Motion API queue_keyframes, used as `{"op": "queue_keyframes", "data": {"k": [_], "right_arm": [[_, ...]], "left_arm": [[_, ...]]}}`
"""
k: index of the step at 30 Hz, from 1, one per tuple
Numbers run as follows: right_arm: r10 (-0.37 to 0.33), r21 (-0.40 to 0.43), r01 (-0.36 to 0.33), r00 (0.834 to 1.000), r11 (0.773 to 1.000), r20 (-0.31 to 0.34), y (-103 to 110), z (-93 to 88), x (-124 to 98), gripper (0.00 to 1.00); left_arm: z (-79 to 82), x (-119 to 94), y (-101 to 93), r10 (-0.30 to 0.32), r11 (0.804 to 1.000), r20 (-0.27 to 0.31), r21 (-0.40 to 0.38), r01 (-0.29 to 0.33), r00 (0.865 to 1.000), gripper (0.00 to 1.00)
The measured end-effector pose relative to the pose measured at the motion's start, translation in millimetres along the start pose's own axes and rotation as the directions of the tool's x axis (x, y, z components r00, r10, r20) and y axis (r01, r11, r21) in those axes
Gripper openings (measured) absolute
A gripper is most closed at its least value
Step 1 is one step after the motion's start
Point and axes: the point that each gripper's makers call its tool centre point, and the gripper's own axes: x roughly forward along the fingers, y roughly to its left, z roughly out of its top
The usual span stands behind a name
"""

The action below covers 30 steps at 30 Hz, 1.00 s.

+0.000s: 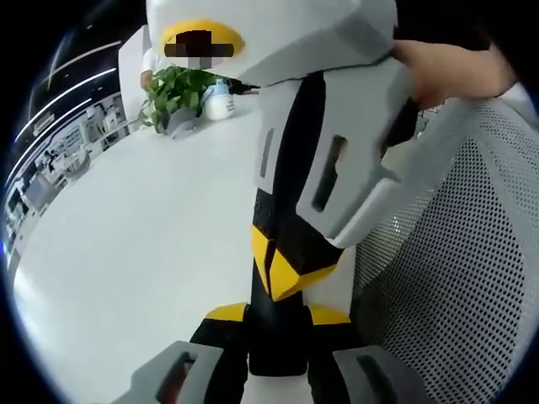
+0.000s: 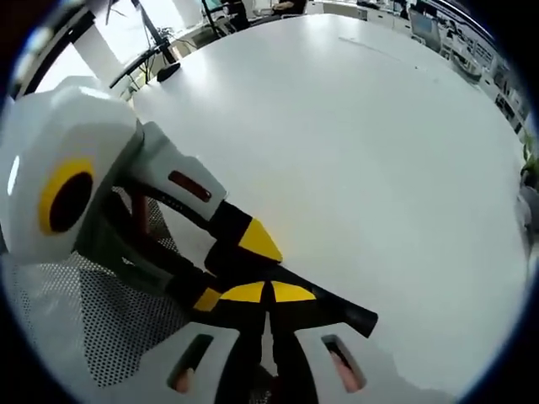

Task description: Press the specified remote control buttons in sequence, fully releasing each button before pressing the next.

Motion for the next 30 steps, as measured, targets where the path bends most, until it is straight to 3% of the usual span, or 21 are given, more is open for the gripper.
{"op": "queue_keyframes", "data": {"k": [8, 10, 14, 17, 18, 20, 22, 23, 26, 27, 28, 30], "right_arm": [[0.018, 0.049, -0.017, 1.000, 0.999, -0.004, -3.1, -1.8, -5.0, 0.00], [0.051, 0.085, -0.052, 0.999, 0.995, 0.019, 1.1, 2.2, -9.0, 0.00], [0.073, 0.140, -0.088, 0.991, 0.986, 0.110, 0.0, 14.9, -25.8, 0.00], [0.118, 0.214, -0.169, 0.965, 0.962, 0.232, 2.6, 33.2, -46.8, 0.00], [0.139, 0.236, -0.215, 0.943, 0.948, 0.301, 5.8, 42.2, -57.1, 0.00], [0.158, 0.236, -0.260, 0.913, 0.936, 0.377, 9.0, 52.0, -70.5, 0.00], [0.167, 0.194, -0.282, 0.873, 0.939, 0.459, 14.2, 62.5, -88.4, 0.00], [0.153, 0.162, -0.273, 0.840, 0.948, 0.520, 15.7, 70.0, -100.3, 0.00], [0.142, 0.121, -0.267, 0.781, 0.956, 0.608, 20.6, 79.4, -120.9, 0.00], [0.137, 0.100, -0.261, 0.750, 0.960, 0.647, 23.6, 84.3, -130.9, 0.00], [0.132, 0.081, -0.248, 0.731, 0.965, 0.669, 26.0, 86.6, -138.6, 0.00], [0.129, 0.063, -0.259, 0.659, 0.964, 0.741, 33.6, 95.0, -157.7, 0.00]], "left_arm": [[-0.2, -0.3, -0.3, 0.002, 1.000, 0.002, 0.001, -0.002, 1.000, 0.25], [-0.5, -0.2, 0.1, 0.002, 1.000, 0.003, -0.007, -0.002, 1.000, 0.25], [-0.3, -0.3, 0.1, 0.000, 1.000, 0.003, -0.010, 0.000, 1.000, 0.25], [-0.4, -0.2, 0.1, 0.003, 1.000, 0.000, -0.001, -0.003, 1.000, 0.25], [-0.4, -0.2, 0.1, 0.002, 1.000, 0.002, 0.002, -0.002, 1.000, 0.25], [-0.3, -0.3, 0.3, 0.001, 1.000, 0.002, 0.002, -0.001, 1.000, 0.25], [-0.2, -0.3, 0.2, 0.001, 1.000, 0.000, 0.006, -0.001, 1.000, 0.25], [0.0, -0.3, 0.1, 0.000, 1.000, -0.001, 0.007, 0.000, 1.000, 0.25], [0.1, 0.2, 0.6, 0.001, 1.000, -0.003, 0.006, -0.001, 1.000, 0.25], [0.1, 0.3, 0.6, 0.001, 1.000, -0.004, 0.007, -0.001, 1.000, 0.25], [0.1, 0.4, 0.6, 0.001, 1.000, -0.005, 0.008, -0.001, 1.000, 0.25], [0.1, 0.7, 0.7, 0.000, 1.000, -0.009, 0.008, 0.000, 1.000, 0.25]]}}
